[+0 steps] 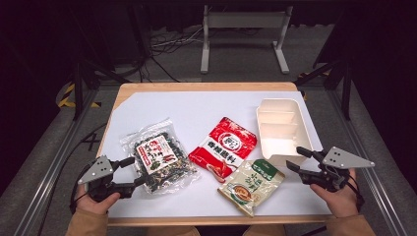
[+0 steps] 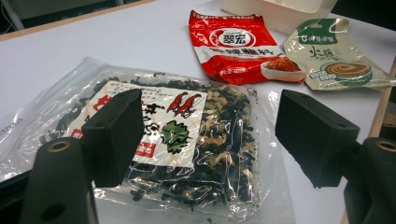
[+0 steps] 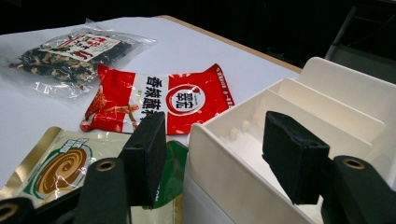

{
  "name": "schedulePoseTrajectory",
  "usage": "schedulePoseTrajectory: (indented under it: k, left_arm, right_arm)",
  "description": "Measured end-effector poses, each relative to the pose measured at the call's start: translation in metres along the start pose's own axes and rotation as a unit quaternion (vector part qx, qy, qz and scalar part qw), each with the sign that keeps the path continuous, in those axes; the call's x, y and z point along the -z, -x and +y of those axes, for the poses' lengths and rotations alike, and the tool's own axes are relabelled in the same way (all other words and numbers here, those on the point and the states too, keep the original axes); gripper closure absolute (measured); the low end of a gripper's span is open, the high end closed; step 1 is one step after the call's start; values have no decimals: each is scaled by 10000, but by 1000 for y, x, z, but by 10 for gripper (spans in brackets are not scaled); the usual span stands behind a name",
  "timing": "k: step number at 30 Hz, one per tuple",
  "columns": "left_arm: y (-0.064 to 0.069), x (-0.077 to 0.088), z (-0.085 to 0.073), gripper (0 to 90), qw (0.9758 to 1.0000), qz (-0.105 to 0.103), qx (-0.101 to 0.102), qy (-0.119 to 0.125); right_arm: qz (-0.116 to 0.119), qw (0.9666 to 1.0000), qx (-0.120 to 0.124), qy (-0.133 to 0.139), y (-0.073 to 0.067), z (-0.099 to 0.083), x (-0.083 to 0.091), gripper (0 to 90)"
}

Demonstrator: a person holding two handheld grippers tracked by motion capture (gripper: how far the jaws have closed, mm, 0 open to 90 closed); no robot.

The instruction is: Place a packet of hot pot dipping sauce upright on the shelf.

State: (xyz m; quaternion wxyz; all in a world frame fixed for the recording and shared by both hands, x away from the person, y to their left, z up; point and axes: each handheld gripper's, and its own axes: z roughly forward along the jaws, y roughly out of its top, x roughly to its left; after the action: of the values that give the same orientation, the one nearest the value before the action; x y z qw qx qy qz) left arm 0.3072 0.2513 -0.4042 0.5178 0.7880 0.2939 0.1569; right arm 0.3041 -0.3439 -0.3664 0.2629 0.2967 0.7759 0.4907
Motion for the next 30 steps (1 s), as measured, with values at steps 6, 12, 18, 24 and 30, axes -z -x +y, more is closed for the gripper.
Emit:
schedulePoseTrajectory:
  k: [6,12,18,24,30]
  left_arm:
    - [0,-1,0,245,10000,24,25,-14]
    - [0,-1,0,245,10000,36,40,-3]
    - [0,-1,0,245,10000,41,36,-6]
    - [-1,-1,1,252,10000,53,-9,-33]
    - [-1,-2,1,252,10000,56,-3,-28]
  right_arm:
    - [2,10000,-13,2,0,2,3,400]
    - [82,9998,5,-182,-4,10,8,406]
    - [156,9990,15,-419,-10,13,9,416]
    - [223,9979,-51,-612,-12,13,9,454]
    - [334,9946,-300,-933,-11,12,8,467]
